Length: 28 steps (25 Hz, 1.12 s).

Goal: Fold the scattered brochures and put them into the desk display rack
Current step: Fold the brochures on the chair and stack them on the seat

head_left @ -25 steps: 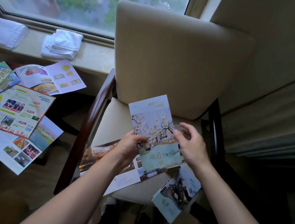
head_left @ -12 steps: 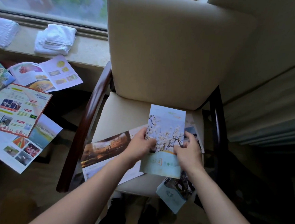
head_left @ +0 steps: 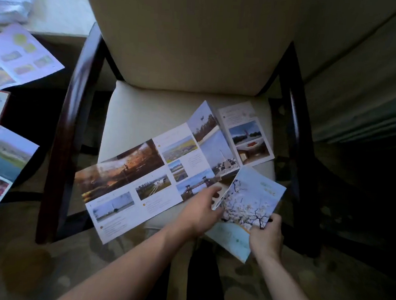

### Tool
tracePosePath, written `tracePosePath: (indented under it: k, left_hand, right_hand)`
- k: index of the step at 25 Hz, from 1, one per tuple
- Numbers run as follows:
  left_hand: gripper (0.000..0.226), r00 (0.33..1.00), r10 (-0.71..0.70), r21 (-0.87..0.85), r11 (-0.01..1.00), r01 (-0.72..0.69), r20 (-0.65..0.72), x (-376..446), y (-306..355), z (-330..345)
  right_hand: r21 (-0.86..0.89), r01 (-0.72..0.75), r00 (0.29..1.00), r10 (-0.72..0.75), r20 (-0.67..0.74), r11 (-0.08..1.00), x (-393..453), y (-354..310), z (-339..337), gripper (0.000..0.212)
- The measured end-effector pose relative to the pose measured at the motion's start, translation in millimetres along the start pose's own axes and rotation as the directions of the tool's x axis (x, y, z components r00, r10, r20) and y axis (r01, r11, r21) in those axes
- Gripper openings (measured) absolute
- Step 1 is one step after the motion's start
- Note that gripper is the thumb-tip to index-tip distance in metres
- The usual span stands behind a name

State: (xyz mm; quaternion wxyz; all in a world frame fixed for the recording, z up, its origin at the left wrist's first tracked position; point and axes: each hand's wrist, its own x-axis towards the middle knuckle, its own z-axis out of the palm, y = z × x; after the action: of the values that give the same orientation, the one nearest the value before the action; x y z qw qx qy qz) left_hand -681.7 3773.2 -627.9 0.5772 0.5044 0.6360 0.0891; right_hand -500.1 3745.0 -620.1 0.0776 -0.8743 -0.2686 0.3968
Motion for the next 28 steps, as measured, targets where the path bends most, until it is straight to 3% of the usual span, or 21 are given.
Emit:
tracePosePath:
  k: [2,5,9,11,12,14,17,19,20,22,25,27,28]
  left_hand:
    - [0.054,0.988,-0.058,0.021,0.998,0.062,-0.146,4.2,-29.8,-14.1]
    - [0.052,0.918,-0.148,0.079,0.979,0.189,-0.369,2.9,-76.1,-45.8]
    - [0.07,0.759,-0.304,0.066,0.908,0.414,-0.576,-2.6,-120.3,-80.8]
    - [0.084,0.661,-0.409,0.02,0.842,0.54,-0.629,-2.9,-135.4,-97.9]
    - [0.09,0.61,-0.456,-0.009,0.806,0.592,-0.648,-2.8,-141.3,-105.5]
    - [0.099,0.506,-0.519,-0.077,0.746,0.661,-0.689,-4.1,-153.4,-118.8]
    - [0.111,0.357,-0.613,-0.311,0.72,0.62,-0.705,-4.3,-166.5,-134.9]
    - [0.113,0.277,-0.707,-0.519,0.681,0.516,-0.651,-4.8,-171.9,-144.2]
    - [0.108,0.263,-0.735,-0.589,0.665,0.46,-0.625,-4.8,-171.4,-147.3]
    - [0.083,0.305,-0.726,-0.642,0.687,0.339,-0.616,-5.6,-160.2,-152.2]
    - [0.042,0.557,-0.572,-0.58,0.793,0.186,-0.602,-4.3,-123.1,-149.9]
    - [0.022,0.712,-0.483,-0.589,0.799,0.12,-0.51,-2.5,-97.5,-146.5]
    - [0.016,0.759,-0.451,-0.602,0.793,0.098,-0.471,-0.9,-86.1,-145.1]
  right_hand:
    - [0.004,-0.023,1.0,0.023,-0.002,1.0,15.5,3.5,17.0,0.028]
    - [-0.02,-0.075,0.996,0.074,-0.039,0.997,32.5,13.4,35.7,0.037]
    - [0.026,-0.186,0.98,0.187,-0.064,0.982,46.4,36.7,47.1,0.049]
    - [0.049,-0.213,0.973,0.217,-0.081,0.976,48.5,35.7,50.5,0.067]
    - [0.033,-0.173,0.978,0.176,-0.117,0.984,45.7,29.4,51.3,0.075]
    - [-0.023,0.062,0.977,-0.065,-0.203,0.998,29.4,4.6,53.0,0.082]
    - [-0.109,0.47,0.835,-0.481,-0.267,0.876,5.8,-62.6,47.6,0.086]
    - [-0.315,0.551,0.772,-0.615,-0.159,0.773,11.0,-114.1,42.3,0.086]
    - [-0.402,0.535,0.792,-0.606,-0.067,0.743,17.6,-137.5,40.4,0.082]
    - [-0.518,0.494,0.842,-0.533,0.085,0.699,22.7,-167.8,42.4,0.066]
    - [-0.546,0.527,0.835,-0.516,0.191,0.651,17.6,-178.6,47.9,0.049]
    - [-0.497,0.547,0.833,-0.498,0.24,0.674,13.2,-178.2,48.1,0.044]
    - [-0.476,0.549,0.833,-0.491,0.254,0.687,11.6,-178.1,46.7,0.042]
